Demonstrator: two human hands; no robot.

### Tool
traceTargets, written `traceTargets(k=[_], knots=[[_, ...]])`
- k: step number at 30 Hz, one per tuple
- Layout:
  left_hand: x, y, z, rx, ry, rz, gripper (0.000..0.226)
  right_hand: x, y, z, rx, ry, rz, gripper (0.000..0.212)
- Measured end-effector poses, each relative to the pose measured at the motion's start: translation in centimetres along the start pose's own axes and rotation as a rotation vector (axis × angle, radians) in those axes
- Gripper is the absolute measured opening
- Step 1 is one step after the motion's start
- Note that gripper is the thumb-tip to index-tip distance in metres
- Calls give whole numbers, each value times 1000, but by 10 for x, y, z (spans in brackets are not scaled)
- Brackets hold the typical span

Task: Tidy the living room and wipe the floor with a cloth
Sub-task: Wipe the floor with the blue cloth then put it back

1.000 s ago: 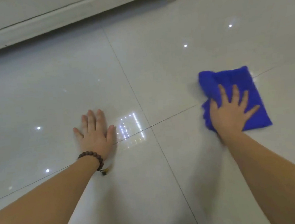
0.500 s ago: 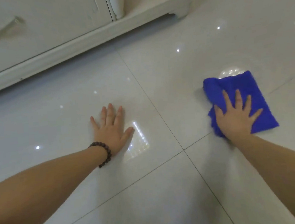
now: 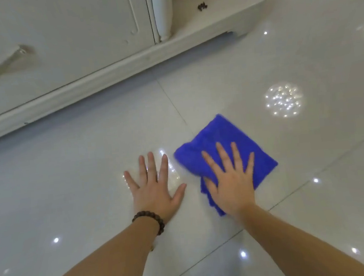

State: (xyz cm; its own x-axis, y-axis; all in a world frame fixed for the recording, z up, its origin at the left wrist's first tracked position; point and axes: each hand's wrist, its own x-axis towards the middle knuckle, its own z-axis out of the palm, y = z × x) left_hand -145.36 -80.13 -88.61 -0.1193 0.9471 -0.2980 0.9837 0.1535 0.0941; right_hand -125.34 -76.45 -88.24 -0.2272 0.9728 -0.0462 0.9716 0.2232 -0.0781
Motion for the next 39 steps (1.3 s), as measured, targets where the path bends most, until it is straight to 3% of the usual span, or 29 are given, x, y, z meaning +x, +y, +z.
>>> traceTargets(k=[2, 3, 4, 5, 8, 9, 10, 12, 14, 15, 16, 17, 19, 20, 21, 22, 25, 27, 29, 31, 33, 34, 35, 37, 38, 39], knots=[[1, -1, 0, -51, -3, -8, 86, -1, 3, -2, -55, -62, -433, 62], [1, 0, 0, -46, 0, -5, 86, 12, 26, -2, -90, -53, -518, 62], [0, 1, -1, -30, 10, 0, 84, 25, 53, -2, -120, -28, -460, 61], [0, 0, -1, -15, 31, 5, 83, 41, 77, -2, -113, 6, -273, 60], [1, -1, -1, -8, 40, 12, 83, 77, 83, -10, 141, 59, 644, 55], [1, 0, 0, -6, 43, 14, 83, 82, 52, -10, 163, 59, 761, 55], [0, 1, -1, -6, 34, 15, 84, 82, 14, -9, 144, 62, 678, 55], [-1, 0, 0, -28, -6, 6, 84, 70, -55, 4, 108, 71, 94, 56], [0, -2, 1, -53, 0, 12, 80, 73, -63, 8, 12, -11, -419, 56], [1, -2, 0, -53, 4, 16, 81, 93, -42, 7, -13, 6, -482, 55], [1, -3, 0, -48, 7, 17, 83, 114, -14, 5, -23, 38, -388, 56], [1, -3, 0, -48, 18, 17, 84, 135, 13, 3, -20, 72, -169, 56], [0, -3, 0, -52, 35, 24, 85, 169, 44, -10, 107, 70, 418, 57], [1, -3, 0, -53, 37, 25, 86, 183, 36, -13, 176, 49, 632, 57], [2, -3, 0, -54, 36, 23, 86, 191, 10, -14, 179, 44, 705, 57], [2, -4, 1, -56, 33, 19, 86, 195, -24, -12, 157, 37, 606, 58], [2, -5, 1, -59, 28, 29, 85, 178, -123, 1, 81, -40, -185, 57], [2, -5, 0, -68, 26, 26, 85, 182, -122, 1, 1, -103, -526, 56], [2, -5, -1, -78, 35, 24, 85, 216, -74, -1, -5, -34, -424, 57], [1, -4, 0, -69, 42, 30, 85, 245, -28, -6, 47, 3, -23, 55], [3, -5, 1, -66, 40, 36, 85, 243, -35, -10, 133, -7, 319, 56], [4, -6, 2, -64, 39, 33, 86, 231, -61, -9, 128, 7, 316, 57], [4, -6, 2, -57, 32, 30, 86, 212, -90, -7, 110, 8, 169, 58], [4, -6, 3, -41, 24, 32, 86, 164, -124, 1, 90, -87, -320, 57], [4, -6, 3, -38, 26, 31, 85, 151, -116, 2, 32, -110, -475, 58], [5, -5, 3, -35, 29, 26, 86, 152, -90, 1, 2, -80, -497, 58]])
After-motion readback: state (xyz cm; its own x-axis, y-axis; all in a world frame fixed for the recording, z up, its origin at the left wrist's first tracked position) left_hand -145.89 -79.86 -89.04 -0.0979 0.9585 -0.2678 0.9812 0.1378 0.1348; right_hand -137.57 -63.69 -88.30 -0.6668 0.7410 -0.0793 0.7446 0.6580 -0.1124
